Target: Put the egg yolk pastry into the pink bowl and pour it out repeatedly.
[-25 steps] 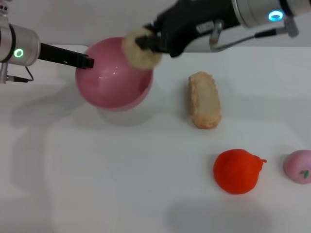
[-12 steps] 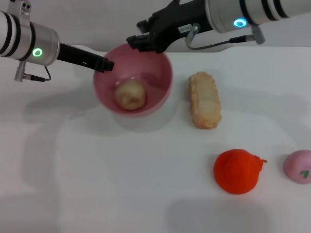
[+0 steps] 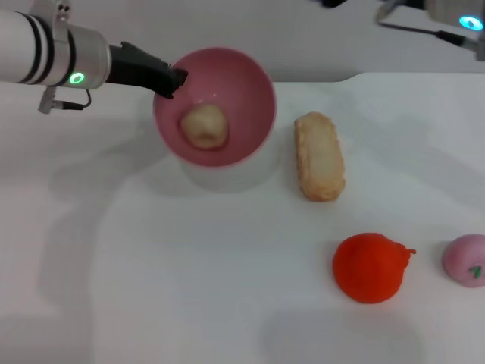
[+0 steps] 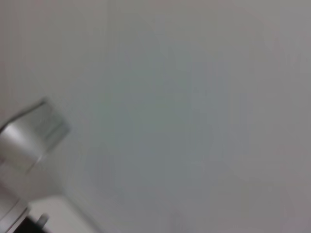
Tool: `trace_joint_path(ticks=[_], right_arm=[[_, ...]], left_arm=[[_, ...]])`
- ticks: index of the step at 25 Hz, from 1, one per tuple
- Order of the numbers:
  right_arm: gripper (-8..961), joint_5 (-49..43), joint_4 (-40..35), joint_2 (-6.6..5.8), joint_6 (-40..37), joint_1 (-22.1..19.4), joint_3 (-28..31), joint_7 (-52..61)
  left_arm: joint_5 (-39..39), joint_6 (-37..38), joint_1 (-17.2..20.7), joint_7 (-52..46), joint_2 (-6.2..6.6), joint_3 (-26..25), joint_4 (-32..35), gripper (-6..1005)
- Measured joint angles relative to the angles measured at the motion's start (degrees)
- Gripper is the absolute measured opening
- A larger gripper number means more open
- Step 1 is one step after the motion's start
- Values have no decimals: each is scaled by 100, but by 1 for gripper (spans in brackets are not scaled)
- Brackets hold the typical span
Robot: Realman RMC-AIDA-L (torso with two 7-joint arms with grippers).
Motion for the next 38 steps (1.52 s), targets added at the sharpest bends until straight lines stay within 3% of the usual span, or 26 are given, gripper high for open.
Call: trace_joint_path(ticks=[5, 11, 14, 18, 26, 38], right_arm=[[642, 3074, 502, -21, 343, -612, -111, -2765], [641, 6529, 1582, -24, -667, -942, -22, -5834], [641, 7548, 2198, -36, -1249, -963, 140, -6688], [641, 7819, 2626, -65, -1516, -930, 514, -6990], [640, 7801, 2879, -96, -1526, -979, 1229, -6981], [639, 7720, 2828, -155, -1530, -965, 1632, -6969]], left_arm=[[-613, -895, 409, 445, 9, 677, 305, 42], [-2128, -1990, 902, 1822, -3, 1441, 382, 42], [-2770, -2461, 1023, 2446, -11, 1752, 339, 42], [-3251, -3146, 1094, 3145, -15, 2326, 331, 43], [-3281, -4953, 1094, 4085, -14, 3876, 313, 43], [-3196, -7845, 1103, 4131, -20, 5551, 84, 42]])
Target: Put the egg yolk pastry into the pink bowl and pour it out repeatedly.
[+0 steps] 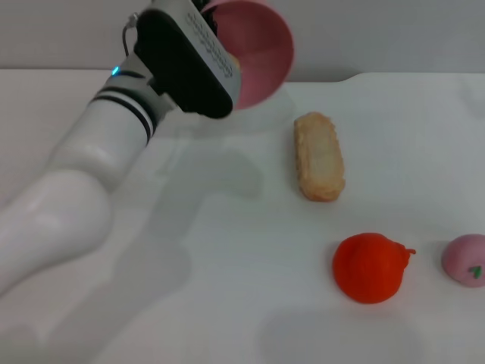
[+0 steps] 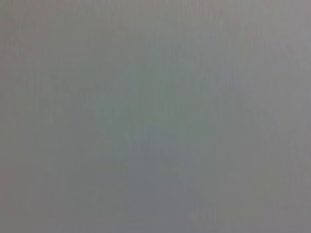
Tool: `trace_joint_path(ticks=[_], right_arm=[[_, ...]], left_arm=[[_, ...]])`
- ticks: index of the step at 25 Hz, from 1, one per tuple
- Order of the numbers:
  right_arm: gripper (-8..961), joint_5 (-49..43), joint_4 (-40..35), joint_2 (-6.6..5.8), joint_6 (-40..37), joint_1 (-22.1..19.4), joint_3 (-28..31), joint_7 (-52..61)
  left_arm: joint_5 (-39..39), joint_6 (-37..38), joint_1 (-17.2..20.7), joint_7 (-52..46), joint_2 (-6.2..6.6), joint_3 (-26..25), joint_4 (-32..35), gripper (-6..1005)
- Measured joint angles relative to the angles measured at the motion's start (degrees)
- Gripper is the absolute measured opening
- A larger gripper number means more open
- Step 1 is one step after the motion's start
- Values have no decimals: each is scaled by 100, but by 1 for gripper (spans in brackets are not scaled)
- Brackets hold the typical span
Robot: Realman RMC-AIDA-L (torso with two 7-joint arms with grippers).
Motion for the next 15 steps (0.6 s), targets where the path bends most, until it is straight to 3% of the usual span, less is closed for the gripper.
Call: trace_joint_path(ticks=[9, 15], right_arm=[[639, 16, -8, 26, 35, 112, 122, 11], [638, 25, 73, -4, 39, 226, 193, 119]], left_arm=[[423, -1675, 170, -240, -15, 874, -45, 42], [1071, -2125, 299, -549, -19, 1210, 10, 43]])
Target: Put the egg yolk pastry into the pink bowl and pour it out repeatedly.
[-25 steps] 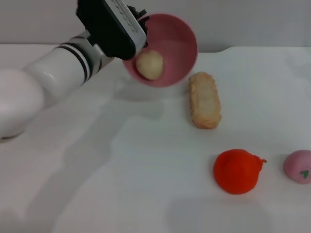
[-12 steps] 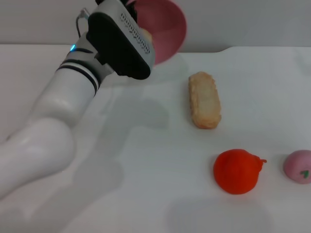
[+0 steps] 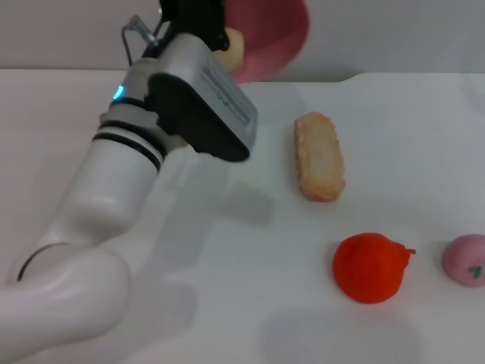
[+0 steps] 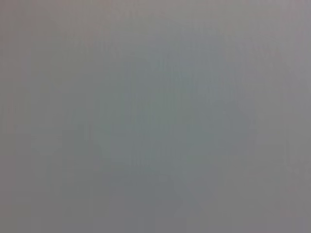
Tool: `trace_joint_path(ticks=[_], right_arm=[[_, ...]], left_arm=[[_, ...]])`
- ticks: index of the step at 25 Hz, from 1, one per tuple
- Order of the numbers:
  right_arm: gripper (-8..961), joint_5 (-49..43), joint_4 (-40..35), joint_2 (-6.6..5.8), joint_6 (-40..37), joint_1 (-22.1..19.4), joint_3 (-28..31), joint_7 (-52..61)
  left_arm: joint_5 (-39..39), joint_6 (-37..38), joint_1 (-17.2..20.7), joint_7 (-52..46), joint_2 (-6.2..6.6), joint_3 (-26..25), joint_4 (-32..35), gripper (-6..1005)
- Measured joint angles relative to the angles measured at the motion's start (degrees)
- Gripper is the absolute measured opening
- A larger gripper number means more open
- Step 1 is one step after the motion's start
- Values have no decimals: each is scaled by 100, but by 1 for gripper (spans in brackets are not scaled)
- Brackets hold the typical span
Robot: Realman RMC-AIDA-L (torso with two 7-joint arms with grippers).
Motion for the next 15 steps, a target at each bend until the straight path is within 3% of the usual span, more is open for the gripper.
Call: trace_joint_path(ticks=[6, 15], right_arm=[[638, -24, -33, -15, -11, 2, -33, 69], [637, -29, -35, -20, 0, 27, -54, 248]], left_arm=[[426, -216, 42, -146, -6, 254, 19, 43], [546, -147, 66, -621, 21, 195, 26, 43]])
